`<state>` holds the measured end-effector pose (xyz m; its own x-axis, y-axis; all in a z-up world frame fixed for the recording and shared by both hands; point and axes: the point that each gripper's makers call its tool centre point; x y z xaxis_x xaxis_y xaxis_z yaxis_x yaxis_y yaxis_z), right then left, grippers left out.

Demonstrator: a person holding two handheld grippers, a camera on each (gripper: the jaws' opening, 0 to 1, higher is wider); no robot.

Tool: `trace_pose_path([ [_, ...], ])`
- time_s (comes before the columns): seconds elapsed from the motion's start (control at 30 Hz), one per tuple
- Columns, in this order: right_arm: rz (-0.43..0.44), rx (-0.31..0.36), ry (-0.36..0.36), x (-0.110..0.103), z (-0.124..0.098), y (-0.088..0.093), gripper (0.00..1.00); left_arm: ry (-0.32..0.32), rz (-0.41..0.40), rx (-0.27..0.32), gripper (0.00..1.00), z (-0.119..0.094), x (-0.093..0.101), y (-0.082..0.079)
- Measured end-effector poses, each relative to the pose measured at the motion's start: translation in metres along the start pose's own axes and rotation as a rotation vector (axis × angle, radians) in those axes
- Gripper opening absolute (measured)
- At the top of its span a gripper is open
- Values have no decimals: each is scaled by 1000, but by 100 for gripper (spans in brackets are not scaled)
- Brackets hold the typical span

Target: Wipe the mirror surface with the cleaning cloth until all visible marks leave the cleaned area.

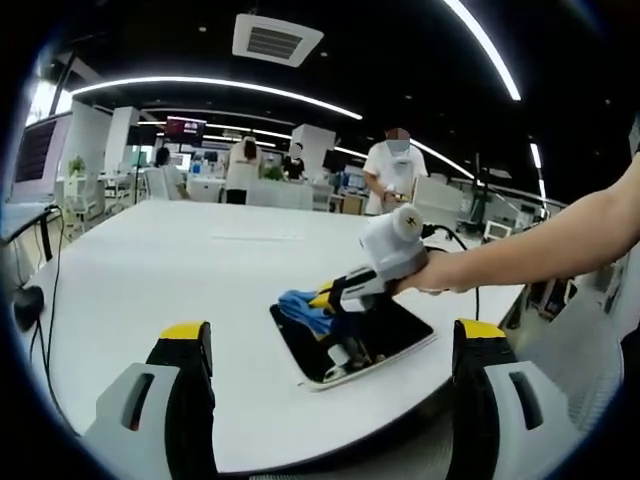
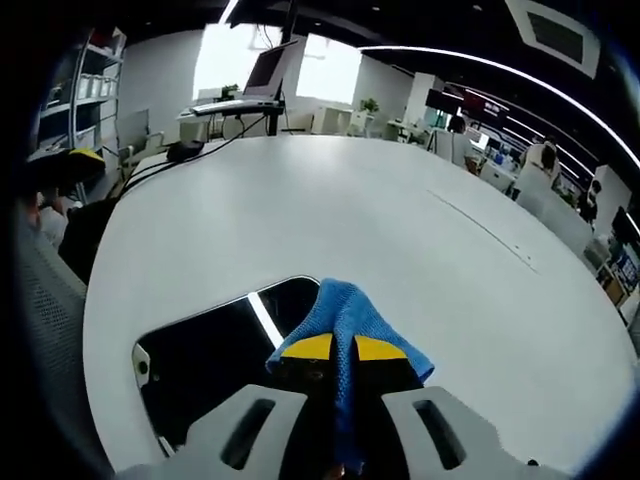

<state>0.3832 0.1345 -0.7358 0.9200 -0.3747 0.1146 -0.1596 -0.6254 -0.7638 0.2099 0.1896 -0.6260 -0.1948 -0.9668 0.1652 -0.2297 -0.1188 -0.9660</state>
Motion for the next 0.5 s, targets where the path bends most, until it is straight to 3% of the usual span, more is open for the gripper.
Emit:
trace_pose_path([
  [0.5, 19, -22, 12, 5, -4, 5, 0, 0, -5, -6, 99, 0, 1, 1],
])
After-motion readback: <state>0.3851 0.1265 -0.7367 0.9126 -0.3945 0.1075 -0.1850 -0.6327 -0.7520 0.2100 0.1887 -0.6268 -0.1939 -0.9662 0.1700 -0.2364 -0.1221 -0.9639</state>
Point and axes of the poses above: the point that each gripper's makers call its tool centre point, and the gripper's own axes: z roughly forward along the fingers, x roughly to its right, y roughly out of its underside, and after that the axes turned 8 degrees about -y, right-handed
